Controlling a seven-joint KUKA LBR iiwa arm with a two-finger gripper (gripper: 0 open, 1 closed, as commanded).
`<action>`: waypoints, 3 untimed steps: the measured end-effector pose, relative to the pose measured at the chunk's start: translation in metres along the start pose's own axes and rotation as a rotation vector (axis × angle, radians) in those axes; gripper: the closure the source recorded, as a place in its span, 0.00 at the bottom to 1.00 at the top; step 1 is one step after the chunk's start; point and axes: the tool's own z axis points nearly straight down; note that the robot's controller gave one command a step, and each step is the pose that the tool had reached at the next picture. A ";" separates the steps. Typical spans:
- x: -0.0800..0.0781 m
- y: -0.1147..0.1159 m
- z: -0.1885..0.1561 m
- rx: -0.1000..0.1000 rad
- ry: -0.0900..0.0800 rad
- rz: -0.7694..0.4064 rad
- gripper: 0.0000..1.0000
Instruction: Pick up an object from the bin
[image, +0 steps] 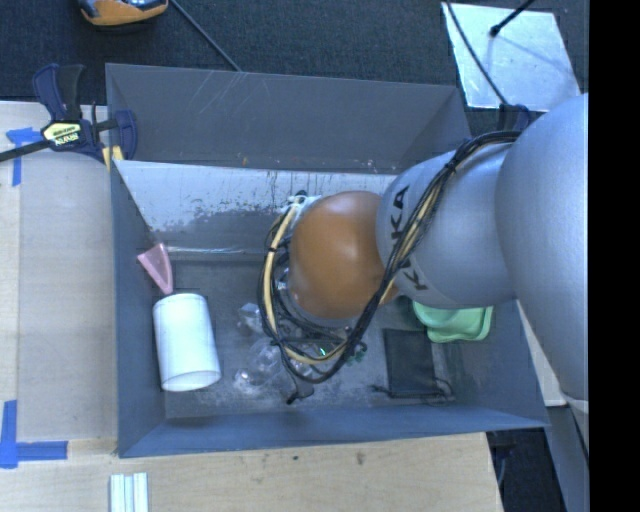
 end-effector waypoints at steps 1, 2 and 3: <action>-0.001 0.000 -0.001 0.000 -0.002 0.000 1.00; -0.001 0.000 -0.001 0.000 -0.002 0.000 1.00; -0.051 -0.034 -0.001 -0.001 -0.002 0.005 1.00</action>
Offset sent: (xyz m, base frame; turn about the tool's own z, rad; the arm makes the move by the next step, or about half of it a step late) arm 0.0000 0.0000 0.0000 0.0000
